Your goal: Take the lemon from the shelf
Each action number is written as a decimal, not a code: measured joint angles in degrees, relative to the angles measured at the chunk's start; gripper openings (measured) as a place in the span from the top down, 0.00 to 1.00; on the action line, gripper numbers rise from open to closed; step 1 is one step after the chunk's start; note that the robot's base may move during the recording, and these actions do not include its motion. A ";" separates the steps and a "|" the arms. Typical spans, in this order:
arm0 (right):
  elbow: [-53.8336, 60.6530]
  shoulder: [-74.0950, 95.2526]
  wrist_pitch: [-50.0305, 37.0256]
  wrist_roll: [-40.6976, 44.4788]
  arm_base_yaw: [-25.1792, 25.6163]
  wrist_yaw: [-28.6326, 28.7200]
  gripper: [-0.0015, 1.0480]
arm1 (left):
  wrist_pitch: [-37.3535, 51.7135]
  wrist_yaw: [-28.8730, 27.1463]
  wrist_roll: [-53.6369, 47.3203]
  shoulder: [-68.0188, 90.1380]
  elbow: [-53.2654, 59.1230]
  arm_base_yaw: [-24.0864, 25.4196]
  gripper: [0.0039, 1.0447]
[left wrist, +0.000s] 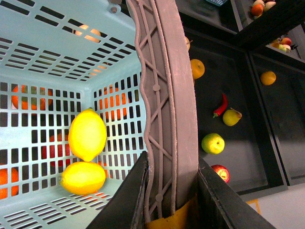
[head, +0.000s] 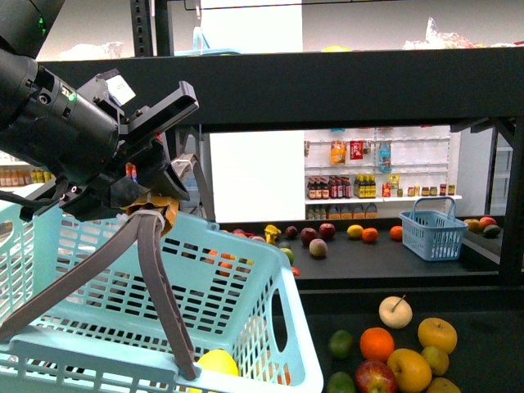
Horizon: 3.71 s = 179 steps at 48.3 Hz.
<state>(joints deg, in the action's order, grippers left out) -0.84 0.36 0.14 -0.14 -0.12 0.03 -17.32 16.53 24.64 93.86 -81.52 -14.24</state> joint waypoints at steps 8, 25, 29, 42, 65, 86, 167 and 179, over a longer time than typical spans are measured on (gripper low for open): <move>0.00 0.00 0.00 0.00 0.00 0.00 0.08 | 0.00 0.00 0.00 0.00 0.00 0.00 0.79; 0.00 -0.02 0.00 -0.02 0.00 -0.02 0.07 | 13.86 8.09 5.84 -0.13 3.23 1.42 0.79; 0.00 -0.04 0.00 -0.02 0.00 0.00 0.07 | 14.58 7.56 8.61 -0.63 3.48 2.27 0.79; 0.00 -0.04 0.00 -0.02 0.00 0.00 0.07 | 15.80 -0.90 16.59 -1.57 4.04 9.01 0.79; 0.00 -0.04 0.00 -0.02 0.00 -0.02 0.07 | 23.37 -22.69 34.82 -4.66 9.70 27.04 0.80; 0.00 -0.04 0.00 -0.02 0.00 -0.02 0.07 | 37.31 -31.12 48.09 -3.65 15.28 32.11 0.80; 0.00 -0.04 0.00 0.00 0.00 -0.02 0.07 | 49.59 -30.60 53.35 -3.41 25.05 32.89 0.19; 0.00 -0.04 0.00 0.00 0.00 -0.02 0.07 | 49.57 -28.96 53.37 -5.01 26.58 34.10 0.07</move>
<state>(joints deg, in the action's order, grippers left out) -0.84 0.32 0.14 -0.14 -0.12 0.01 32.25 -12.43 78.02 88.86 -54.94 19.86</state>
